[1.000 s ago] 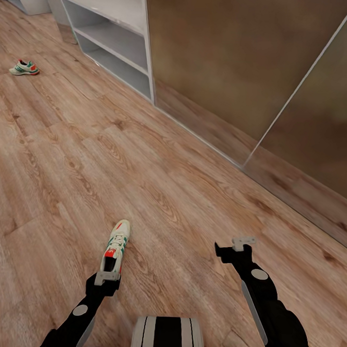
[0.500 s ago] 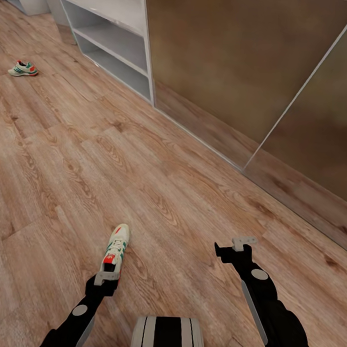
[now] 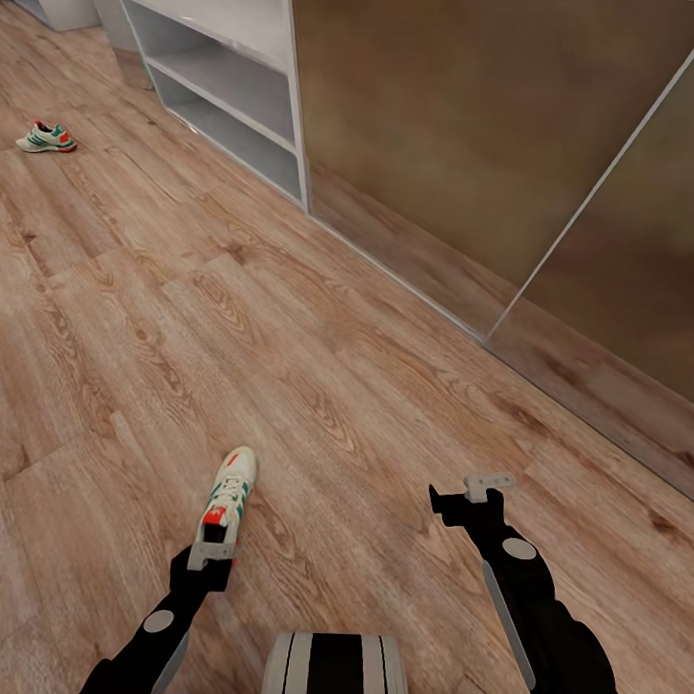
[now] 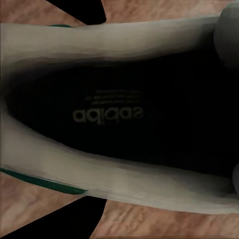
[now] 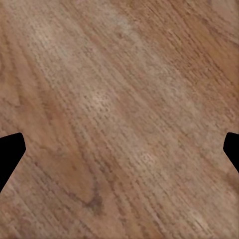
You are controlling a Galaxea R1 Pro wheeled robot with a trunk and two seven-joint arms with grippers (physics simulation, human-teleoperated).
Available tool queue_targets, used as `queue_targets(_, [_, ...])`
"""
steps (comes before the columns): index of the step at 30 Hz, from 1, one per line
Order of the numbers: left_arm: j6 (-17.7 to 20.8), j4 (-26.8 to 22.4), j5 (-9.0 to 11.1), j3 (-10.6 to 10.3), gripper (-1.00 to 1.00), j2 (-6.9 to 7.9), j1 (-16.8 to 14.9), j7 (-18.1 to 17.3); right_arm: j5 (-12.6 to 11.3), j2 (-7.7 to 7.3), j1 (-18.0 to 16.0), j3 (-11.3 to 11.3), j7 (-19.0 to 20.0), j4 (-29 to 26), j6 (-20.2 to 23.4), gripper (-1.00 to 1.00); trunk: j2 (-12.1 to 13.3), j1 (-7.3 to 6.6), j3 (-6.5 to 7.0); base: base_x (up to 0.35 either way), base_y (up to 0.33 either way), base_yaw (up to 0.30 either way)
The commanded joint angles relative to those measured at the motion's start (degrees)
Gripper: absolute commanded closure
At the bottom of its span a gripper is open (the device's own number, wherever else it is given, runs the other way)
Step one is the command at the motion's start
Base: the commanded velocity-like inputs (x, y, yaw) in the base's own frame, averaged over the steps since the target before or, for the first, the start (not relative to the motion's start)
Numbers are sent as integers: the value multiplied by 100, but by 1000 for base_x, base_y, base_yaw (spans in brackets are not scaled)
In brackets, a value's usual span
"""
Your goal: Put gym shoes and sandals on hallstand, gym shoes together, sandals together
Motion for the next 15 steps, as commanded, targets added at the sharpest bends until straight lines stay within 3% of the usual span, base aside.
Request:
queue_targets(1, [-49, -22, -68, 31, 100, -3, 0, -11, 28, -5, -2, 11, -7, -7, 35, -100, -1, -1, -3, 0, 0, 0])
queue_targets(4, [-75, -84, -68, 30, 100, -2, 3, -6, 28, -5, -2, 11, -7, -7, 35, -100, -1, -1, -3, 0, 0, 0])
queue_targets(15, [-83, -129, -76, 8, 100, 15, 5, -16, 48, -14, 1, 11, -15, 6, 34, -100, 14, -29, 241, 0, 0, 0])
